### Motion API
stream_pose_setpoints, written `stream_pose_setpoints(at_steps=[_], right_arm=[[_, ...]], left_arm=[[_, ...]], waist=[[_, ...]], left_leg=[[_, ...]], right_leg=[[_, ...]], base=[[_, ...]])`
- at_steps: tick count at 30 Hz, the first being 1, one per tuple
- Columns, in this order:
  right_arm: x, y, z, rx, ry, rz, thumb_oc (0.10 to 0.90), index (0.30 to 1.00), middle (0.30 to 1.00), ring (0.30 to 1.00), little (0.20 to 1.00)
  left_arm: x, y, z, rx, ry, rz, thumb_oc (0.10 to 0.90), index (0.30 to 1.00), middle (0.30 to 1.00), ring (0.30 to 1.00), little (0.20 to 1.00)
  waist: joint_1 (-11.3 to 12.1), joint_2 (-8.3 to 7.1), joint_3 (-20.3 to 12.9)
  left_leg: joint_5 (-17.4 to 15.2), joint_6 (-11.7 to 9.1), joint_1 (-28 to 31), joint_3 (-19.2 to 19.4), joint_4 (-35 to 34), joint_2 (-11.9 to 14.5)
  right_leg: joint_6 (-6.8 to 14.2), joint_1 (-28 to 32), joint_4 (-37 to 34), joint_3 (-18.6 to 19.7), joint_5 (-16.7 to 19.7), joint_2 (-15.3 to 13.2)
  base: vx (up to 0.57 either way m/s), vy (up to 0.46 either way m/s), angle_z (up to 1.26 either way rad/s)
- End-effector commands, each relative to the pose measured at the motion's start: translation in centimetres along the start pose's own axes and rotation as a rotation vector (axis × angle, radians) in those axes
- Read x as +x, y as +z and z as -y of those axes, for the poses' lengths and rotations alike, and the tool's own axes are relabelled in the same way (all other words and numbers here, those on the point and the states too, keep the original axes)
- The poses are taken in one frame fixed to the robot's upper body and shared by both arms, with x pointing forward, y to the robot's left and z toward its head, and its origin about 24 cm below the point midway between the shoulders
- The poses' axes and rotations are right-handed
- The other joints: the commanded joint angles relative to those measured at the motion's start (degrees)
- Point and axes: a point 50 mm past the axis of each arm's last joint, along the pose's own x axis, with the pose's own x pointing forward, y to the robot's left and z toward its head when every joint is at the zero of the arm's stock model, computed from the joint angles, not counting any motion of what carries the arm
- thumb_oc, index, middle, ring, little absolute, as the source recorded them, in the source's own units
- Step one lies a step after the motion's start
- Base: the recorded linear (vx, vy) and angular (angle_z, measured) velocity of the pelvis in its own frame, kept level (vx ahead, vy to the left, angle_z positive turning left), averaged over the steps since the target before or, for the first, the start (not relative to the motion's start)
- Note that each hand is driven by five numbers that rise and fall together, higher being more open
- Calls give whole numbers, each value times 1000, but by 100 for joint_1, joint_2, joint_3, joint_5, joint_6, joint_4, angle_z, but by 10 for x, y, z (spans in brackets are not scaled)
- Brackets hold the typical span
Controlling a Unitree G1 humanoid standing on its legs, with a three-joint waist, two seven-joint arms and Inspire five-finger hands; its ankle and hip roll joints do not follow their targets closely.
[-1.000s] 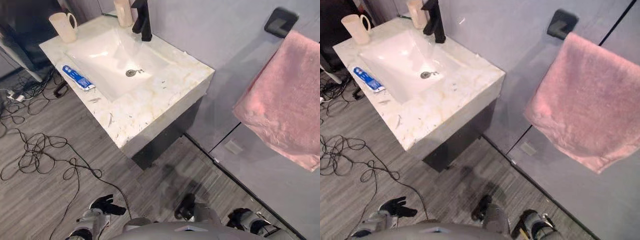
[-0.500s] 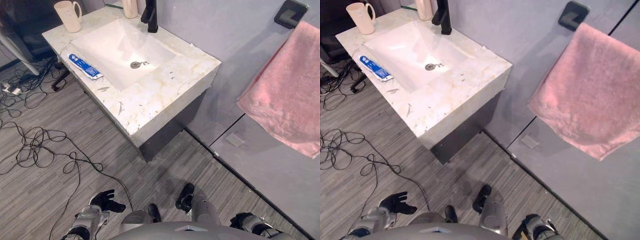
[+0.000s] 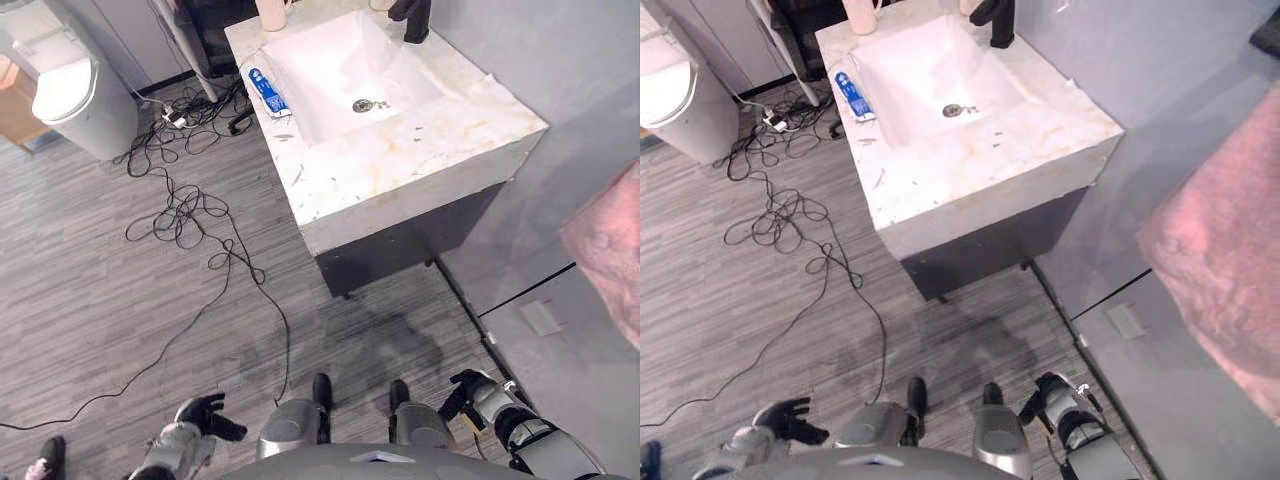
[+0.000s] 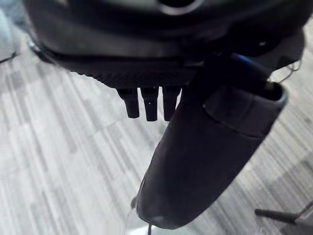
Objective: Organize the bathroom.
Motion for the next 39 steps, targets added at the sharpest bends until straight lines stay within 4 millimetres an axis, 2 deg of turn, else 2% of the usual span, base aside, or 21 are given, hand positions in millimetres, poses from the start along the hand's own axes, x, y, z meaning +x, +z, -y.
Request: stream_pose_setpoints(at_steps=[1,6,7,10,12,14,16,19,20,24,27,28,29,31,32,36,38,39], right_arm=[[1,-22,3,-33,-10,-77,800,900,900,900,900],[1,-24,-1,-36,3,-82,800,900,900,900,900],[1,-25,-1,-49,10,-87,800,900,900,900,900],[1,-23,-1,-82,22,-86,800,900,900,900,900],[1,-24,-2,-86,31,-88,800,900,900,900,900],[1,-27,-2,-76,36,-106,800,900,900,900,900],[1,-28,-2,-75,36,-108,800,900,900,900,900],[1,-30,5,-62,26,-128,800,900,900,900,900],[1,-31,5,-63,25,-130,800,900,900,900,900],[1,-31,7,-115,22,-119,800,900,900,900,900],[1,-33,12,-81,-5,-122,800,900,900,900,900],[1,-30,17,-67,-34,-119,800,900,900,900,900],[2,-30,19,-68,-42,-115,800,900,900,900,900],[2,-31,21,-62,-52,-116,800,900,900,900,900],[2,-31,22,-24,-63,-97,800,900,900,900,900],[1,-29,24,-50,-76,-52,800,900,900,900,900],[0,-22,23,-68,-79,-7,800,900,900,900,900],[-1,-15,21,-90,-66,33,800,900,900,900,900]], left_arm=[[3,49,-10,54,28,181,800,900,900,900,900],[3,49,-10,42,44,181,800,900,900,900,900],[2,50,-13,32,52,188,800,900,900,900,900],[2,50,-16,9,67,194,800,900,900,900,900],[1,48,-18,11,68,205,800,900,900,900,900],[1,55,-20,26,60,227,800,900,900,900,900],[1,56,-20,27,60,229,800,900,900,900,900],[2,73,-13,36,31,280,800,900,900,900,900],[2,73,-12,38,28,284,800,900,900,900,900],[0,75,-11,-20,26,314,800,900,900,900,900],[-1,87,-10,-13,6,342,800,900,900,900,900],[-1,97,-7,-7,-3,363,800,900,900,900,900],[-1,99,-6,-13,-1,365,800,900,900,900,900],[-1,99,-6,-16,-3,365,800,900,900,900,900],[-1,99,-8,-13,3,361,800,900,900,900,900],[-2,94,-18,-18,29,340,800,900,900,900,900],[-3,85,-27,-11,51,314,800,900,900,900,900],[-4,76,-33,-35,80,286,800,900,900,900,900]], waist=[[-80,-331,-4],[-23,-362,24],[13,-371,47],[89,-477,74],[55,-582,38],[-61,-595,-25],[-70,-592,-31],[-123,-428,-47],[-128,-414,-48],[-62,-367,-2],[-109,-241,73],[-153,-232,172],[-164,-241,195],[-178,-247,212],[-149,-333,293],[-59,-456,327],[65,-559,321],[153,-611,313]], left_leg=[[-773,126,-188,123,593,-241],[-513,-11,-208,163,372,-1],[-251,-108,-286,111,297,151],[-167,-134,-348,-150,583,193],[-1,-200,-272,85,983,374],[131,-252,-51,192,1061,607],[125,-253,-15,186,1032,616],[-2,-293,236,146,353,698],[-6,-305,246,161,328,714],[-40,-317,186,-170,381,729],[-31,-319,165,189,43,871],[-332,-241,-15,333,347,755],[-490,-199,-25,426,427,705],[-604,-163,-17,520,506,668],[-823,-109,-166,517,1050,487],[-1150,77,-194,555,1165,258],[-1242,160,-17,647,1007,119],[-1250,198,121,889,864,132]], right_leg=[[386,140,-342,53,175,-230],[316,242,-451,-223,149,-162],[287,280,-548,-280,182,-125],[254,289,-600,-249,226,-174],[196,271,-695,-379,300,-224],[168,163,-664,-417,324,-239],[171,153,-659,-420,322,-240],[277,34,-528,-419,229,-279],[286,33,-514,-428,220,-295],[357,-58,-174,-277,106,-508],[457,-152,76,-375,25,-673],[608,-293,323,-324,29,-958],[655,-330,380,-341,51,-1048],[685,-347,403,-355,80,-1112],[743,-308,368,-405,240,-1308],[983,-216,182,-309,522,-1611],[1094,-329,113,-475,947,-1922],[1152,-453,298,-778,1179,-2050]], base=[[-91,-160,38],[-58,-144,27],[-103,-178,31],[-62,-90,14],[-88,-41,-37],[-108,24,-10],[-61,43,62],[-111,181,94],[-44,216,106],[-30,255,19],[-71,370,7],[-103,520,29],[-61,425,46],[21,240,40],[65,312,11],[80,301,-4],[95,247,-42],[141,227,-93]])
